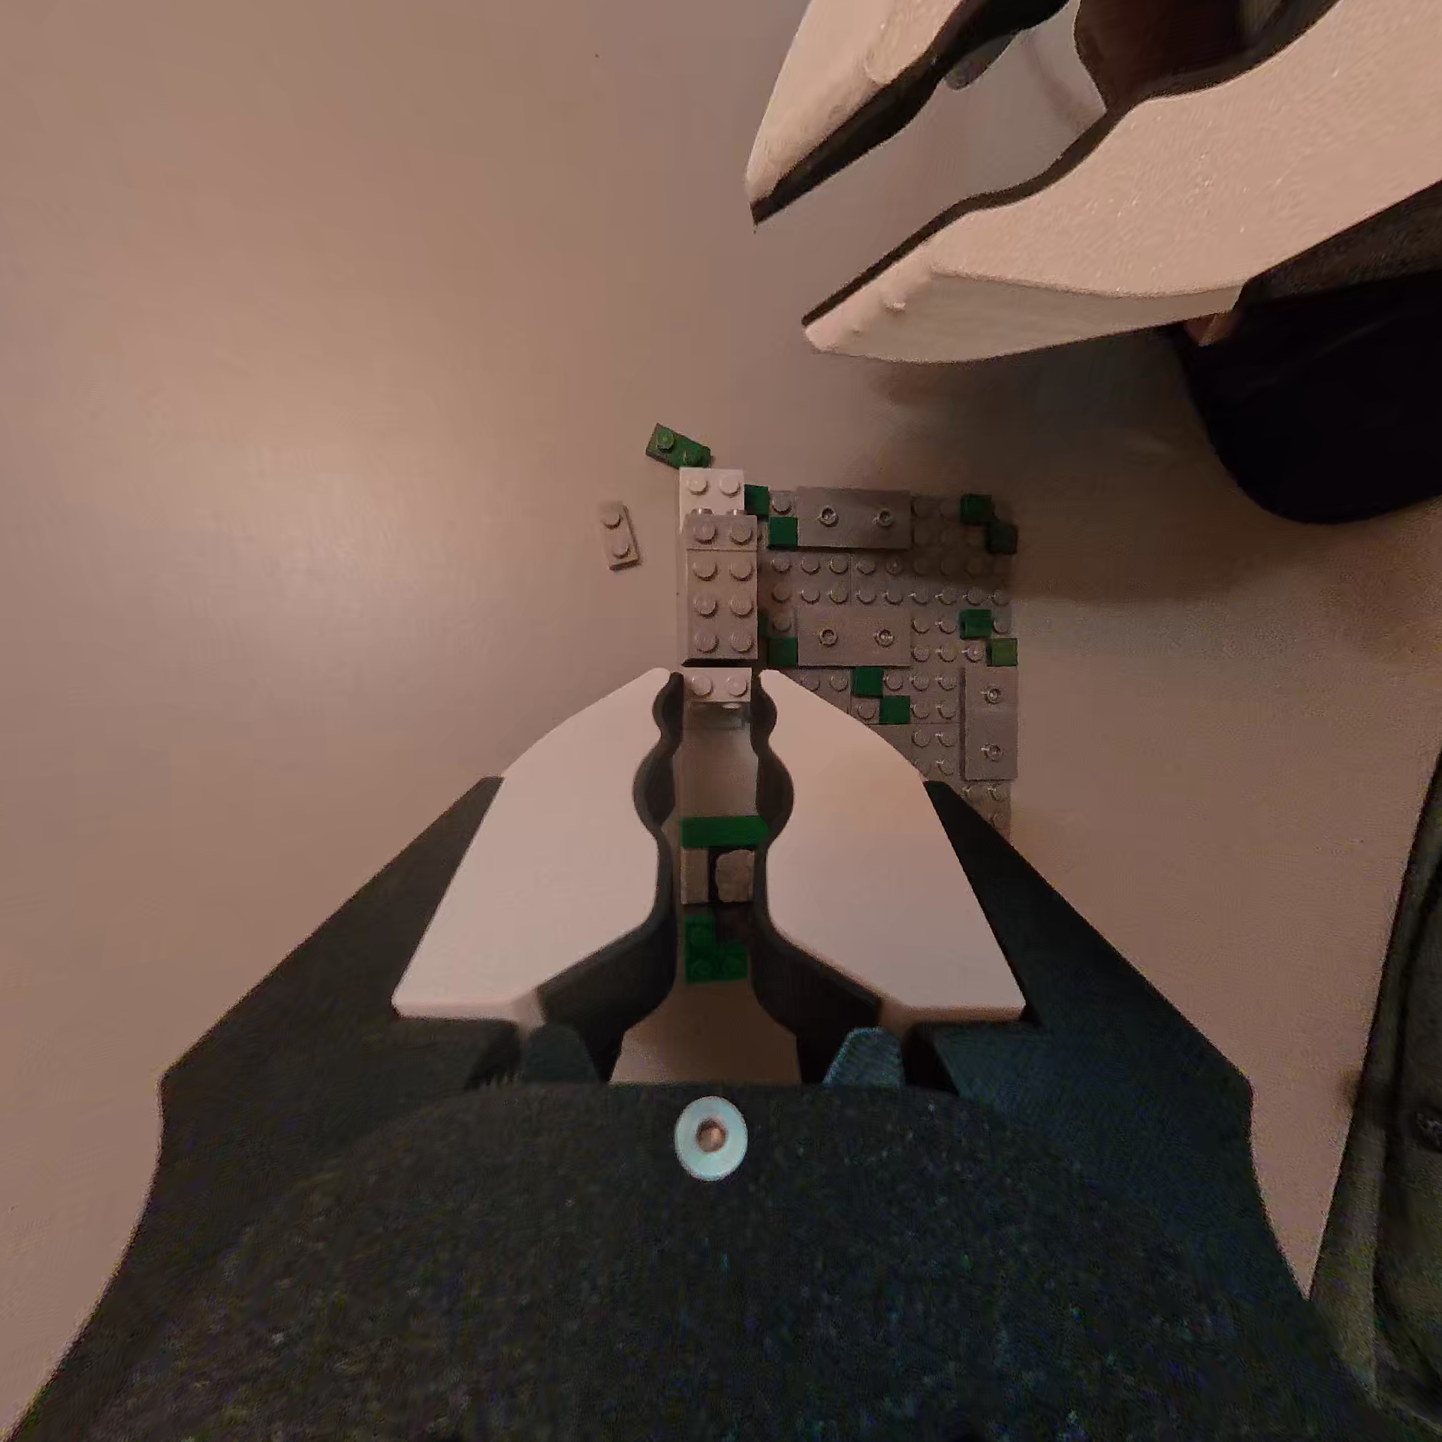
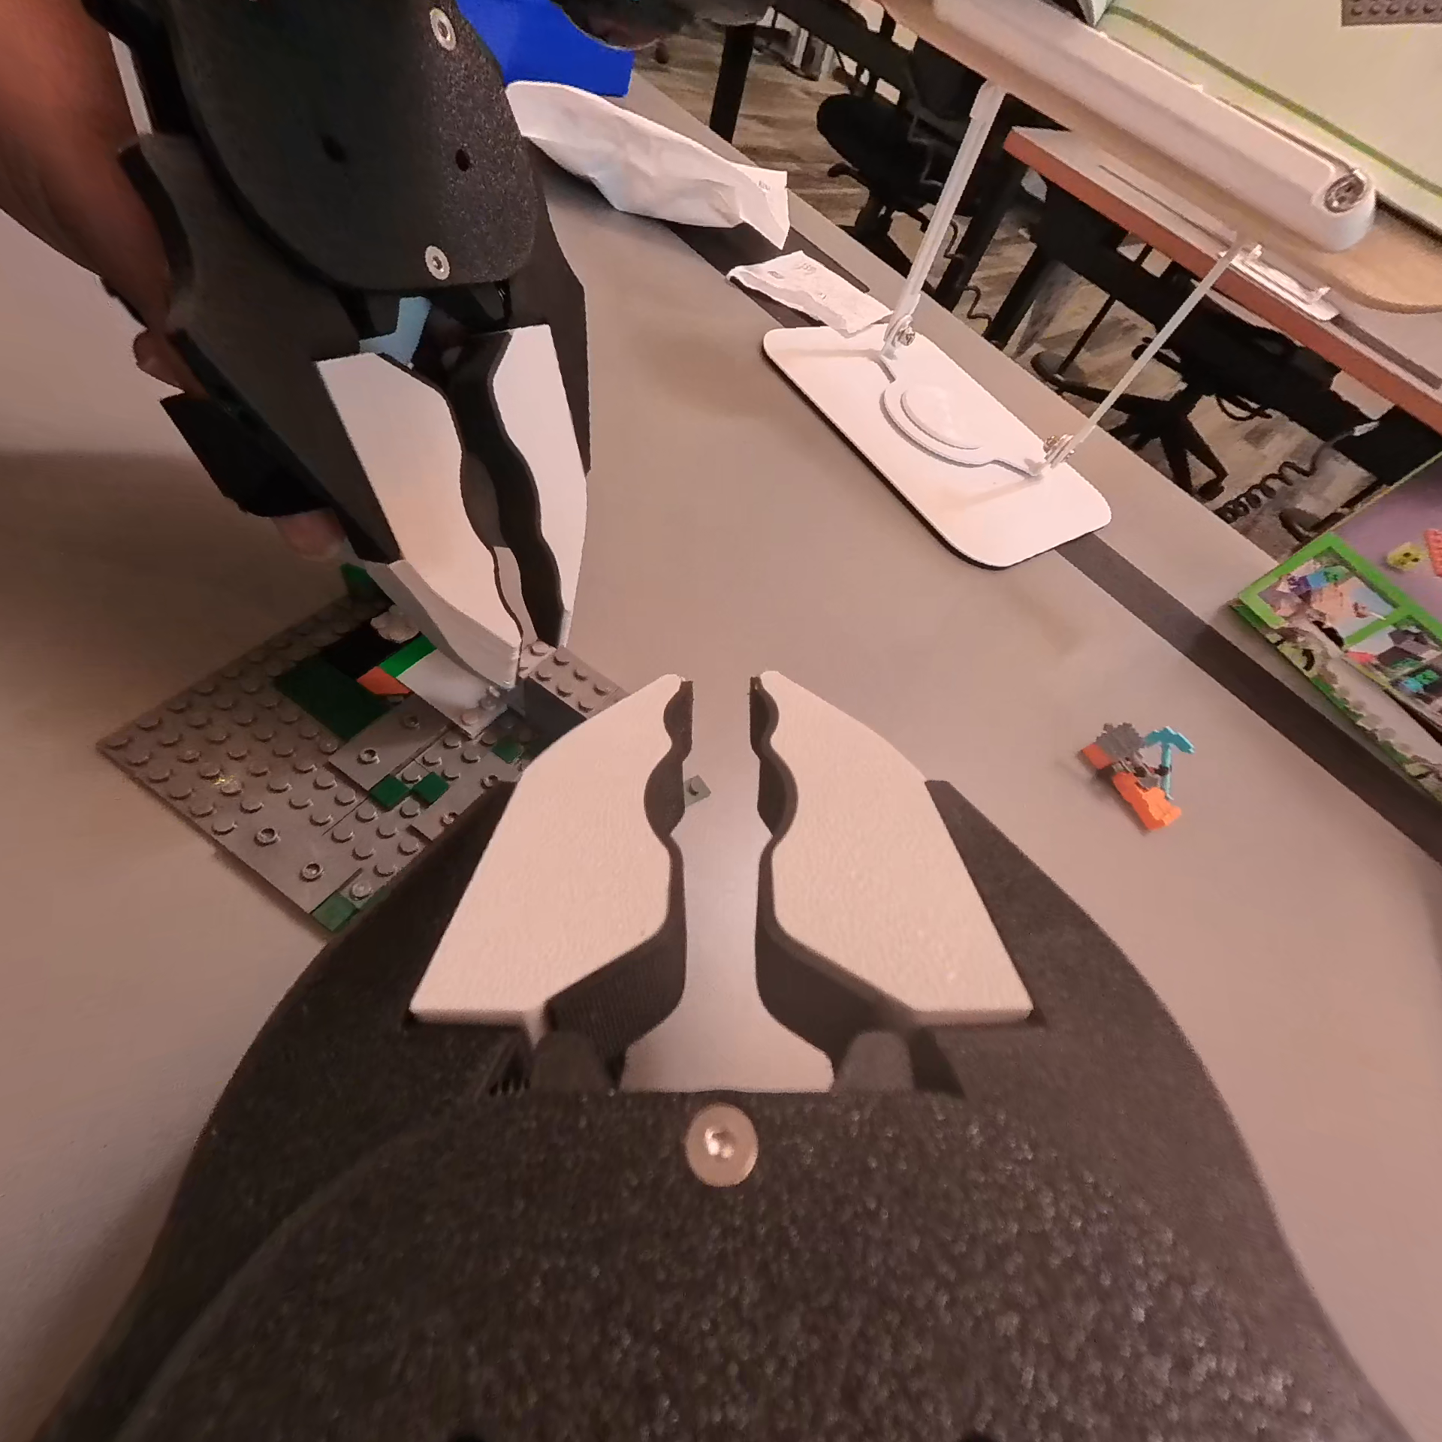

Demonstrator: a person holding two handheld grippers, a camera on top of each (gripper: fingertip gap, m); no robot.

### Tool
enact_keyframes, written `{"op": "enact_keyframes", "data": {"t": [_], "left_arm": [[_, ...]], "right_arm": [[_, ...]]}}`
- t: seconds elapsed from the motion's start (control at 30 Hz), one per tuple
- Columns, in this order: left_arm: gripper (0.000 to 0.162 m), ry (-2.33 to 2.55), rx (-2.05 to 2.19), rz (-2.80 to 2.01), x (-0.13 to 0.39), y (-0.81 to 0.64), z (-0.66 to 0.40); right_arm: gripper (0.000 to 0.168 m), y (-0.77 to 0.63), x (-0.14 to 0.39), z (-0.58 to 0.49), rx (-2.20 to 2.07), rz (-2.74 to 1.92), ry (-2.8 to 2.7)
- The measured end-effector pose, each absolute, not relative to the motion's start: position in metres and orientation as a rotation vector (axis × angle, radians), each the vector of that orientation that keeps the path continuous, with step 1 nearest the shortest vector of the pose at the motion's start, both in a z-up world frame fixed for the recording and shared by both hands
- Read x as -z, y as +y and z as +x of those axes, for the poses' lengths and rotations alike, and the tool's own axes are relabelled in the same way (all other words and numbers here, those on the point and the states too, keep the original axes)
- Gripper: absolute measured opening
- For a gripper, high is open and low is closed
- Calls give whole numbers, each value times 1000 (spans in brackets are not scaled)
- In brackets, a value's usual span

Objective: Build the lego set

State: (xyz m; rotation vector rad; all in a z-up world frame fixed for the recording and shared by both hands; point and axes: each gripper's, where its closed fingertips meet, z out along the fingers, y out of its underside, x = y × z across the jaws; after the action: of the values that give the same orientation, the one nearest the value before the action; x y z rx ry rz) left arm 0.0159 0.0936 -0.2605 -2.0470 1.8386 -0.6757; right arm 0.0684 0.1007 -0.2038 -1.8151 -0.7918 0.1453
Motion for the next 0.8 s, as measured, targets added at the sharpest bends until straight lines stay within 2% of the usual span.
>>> {"op": "enact_keyframes", "data": {"t": [0.8], "left_arm": [[20,1854,735,-1971,245,93,19]], "right_arm": [[14,97,217,62,-170,-1842,-858]]}}
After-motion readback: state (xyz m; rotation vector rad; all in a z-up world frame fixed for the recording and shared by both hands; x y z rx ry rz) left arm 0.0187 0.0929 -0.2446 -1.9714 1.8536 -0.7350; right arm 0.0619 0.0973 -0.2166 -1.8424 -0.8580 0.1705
